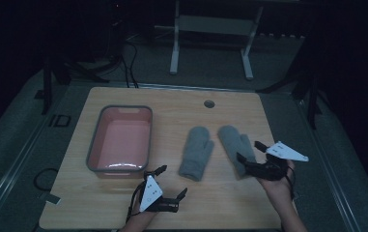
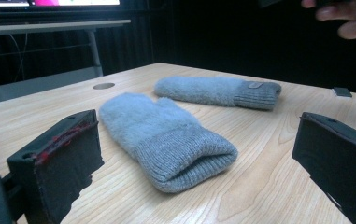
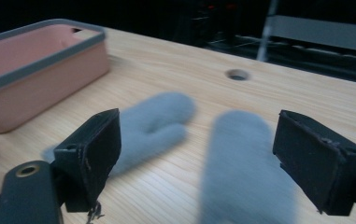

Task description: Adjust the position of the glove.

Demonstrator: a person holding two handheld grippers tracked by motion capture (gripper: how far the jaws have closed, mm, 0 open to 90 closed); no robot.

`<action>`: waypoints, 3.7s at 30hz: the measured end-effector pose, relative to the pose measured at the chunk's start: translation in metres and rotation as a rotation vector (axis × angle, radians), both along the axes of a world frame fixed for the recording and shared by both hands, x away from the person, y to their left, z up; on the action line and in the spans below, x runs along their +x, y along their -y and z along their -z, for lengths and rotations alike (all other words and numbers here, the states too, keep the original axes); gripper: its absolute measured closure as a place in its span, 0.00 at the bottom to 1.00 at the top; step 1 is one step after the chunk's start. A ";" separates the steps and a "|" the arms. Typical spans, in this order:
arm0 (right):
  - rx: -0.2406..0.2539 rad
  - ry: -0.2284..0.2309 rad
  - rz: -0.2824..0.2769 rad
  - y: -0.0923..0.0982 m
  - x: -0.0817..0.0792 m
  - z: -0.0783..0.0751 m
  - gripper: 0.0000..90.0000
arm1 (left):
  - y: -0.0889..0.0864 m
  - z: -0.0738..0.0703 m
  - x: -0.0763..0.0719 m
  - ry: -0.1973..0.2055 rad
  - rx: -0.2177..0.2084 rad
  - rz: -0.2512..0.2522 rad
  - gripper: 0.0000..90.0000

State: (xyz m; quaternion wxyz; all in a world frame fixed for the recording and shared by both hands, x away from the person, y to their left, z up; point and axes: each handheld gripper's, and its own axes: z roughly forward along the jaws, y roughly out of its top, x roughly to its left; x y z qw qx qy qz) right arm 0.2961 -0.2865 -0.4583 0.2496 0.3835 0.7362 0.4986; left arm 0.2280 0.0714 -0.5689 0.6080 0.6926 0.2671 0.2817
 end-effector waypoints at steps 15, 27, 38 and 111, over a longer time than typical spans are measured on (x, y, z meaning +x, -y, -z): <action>-0.045 -0.123 -0.167 -0.104 0.066 0.031 0.33 | 0.000 0.000 0.000 -0.001 -0.002 0.002 0.01; -0.181 -0.239 -0.088 -0.140 0.098 0.089 0.30 | 0.000 0.000 0.000 0.000 -0.001 0.004 0.01; -0.248 -0.310 -0.196 -0.138 0.102 0.094 0.78 | 0.000 0.000 0.000 -0.002 -0.002 0.003 0.01; -0.185 -0.320 0.040 0.033 0.084 0.080 0.49 | 0.000 0.000 0.000 -0.008 -0.005 0.010 0.01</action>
